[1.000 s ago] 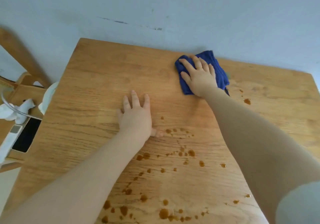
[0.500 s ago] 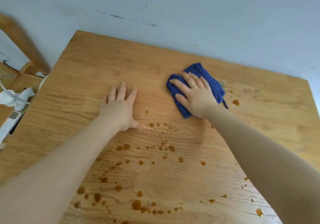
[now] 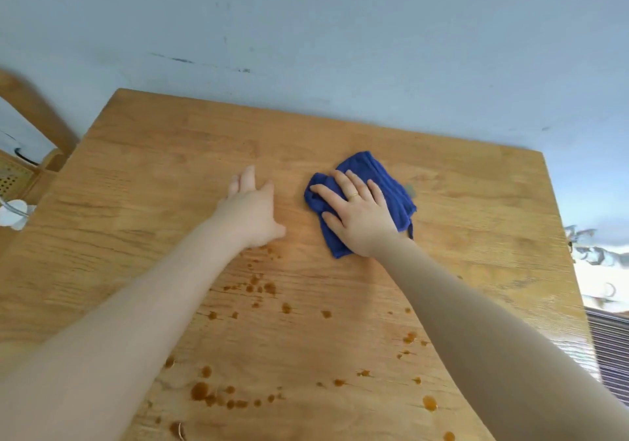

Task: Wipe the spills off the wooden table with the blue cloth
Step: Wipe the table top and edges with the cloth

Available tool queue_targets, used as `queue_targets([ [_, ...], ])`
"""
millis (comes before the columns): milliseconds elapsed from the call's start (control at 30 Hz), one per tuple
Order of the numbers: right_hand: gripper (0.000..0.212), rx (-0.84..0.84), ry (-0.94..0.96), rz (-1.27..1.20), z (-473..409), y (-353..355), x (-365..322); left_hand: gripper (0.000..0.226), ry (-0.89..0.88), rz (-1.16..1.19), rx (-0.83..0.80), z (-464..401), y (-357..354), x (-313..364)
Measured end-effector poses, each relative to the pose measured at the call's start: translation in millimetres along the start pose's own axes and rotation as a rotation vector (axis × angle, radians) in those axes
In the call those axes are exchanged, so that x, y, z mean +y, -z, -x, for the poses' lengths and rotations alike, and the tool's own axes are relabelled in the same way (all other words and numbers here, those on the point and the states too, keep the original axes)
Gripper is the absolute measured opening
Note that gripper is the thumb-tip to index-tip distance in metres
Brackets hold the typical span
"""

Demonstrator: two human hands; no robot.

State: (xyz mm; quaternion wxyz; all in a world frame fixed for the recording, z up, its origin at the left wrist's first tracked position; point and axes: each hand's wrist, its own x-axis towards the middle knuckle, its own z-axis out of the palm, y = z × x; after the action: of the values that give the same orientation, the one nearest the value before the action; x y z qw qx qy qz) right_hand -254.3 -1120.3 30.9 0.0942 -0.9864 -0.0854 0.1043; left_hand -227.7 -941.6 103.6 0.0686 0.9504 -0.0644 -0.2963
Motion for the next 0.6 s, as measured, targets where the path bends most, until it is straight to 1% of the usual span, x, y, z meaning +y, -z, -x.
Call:
queue_targets([
  [133, 0.054, 0.071, 0.052, 0.035, -18.1, -0.4, 20.1, 0.101, -0.057, 0.064, 0.039, 1.8, -18.1, 28.8],
  [233, 0.048, 0.123, -0.065, 0.033, -53.5, 7.5, 49.6, 0.109, -0.086, 0.035, 0.016, 2.4, -32.3, 39.0],
  [333, 0.048, 0.077, -0.131, -0.01, -67.6, 16.2, 61.7, 0.111, -0.187, 0.07, 0.071, 5.4, -36.4, 56.7],
  [400, 0.046, 0.073, -0.141, -0.041, -51.9, 11.8, 55.8, 0.116, -0.2, 0.041, 0.111, 3.9, -39.7, 66.0],
  [500, 0.047, 0.089, -0.079, -0.011, -0.3, 3.4, 54.6, 0.129, -0.124, -0.056, 0.025, 4.9, -49.0, 75.5],
  [600, 0.066, 0.045, 0.014, 0.038, 33.6, 2.3, 66.4, 0.132, -0.099, -0.121, 0.015, 6.8, -54.0, 77.8],
])
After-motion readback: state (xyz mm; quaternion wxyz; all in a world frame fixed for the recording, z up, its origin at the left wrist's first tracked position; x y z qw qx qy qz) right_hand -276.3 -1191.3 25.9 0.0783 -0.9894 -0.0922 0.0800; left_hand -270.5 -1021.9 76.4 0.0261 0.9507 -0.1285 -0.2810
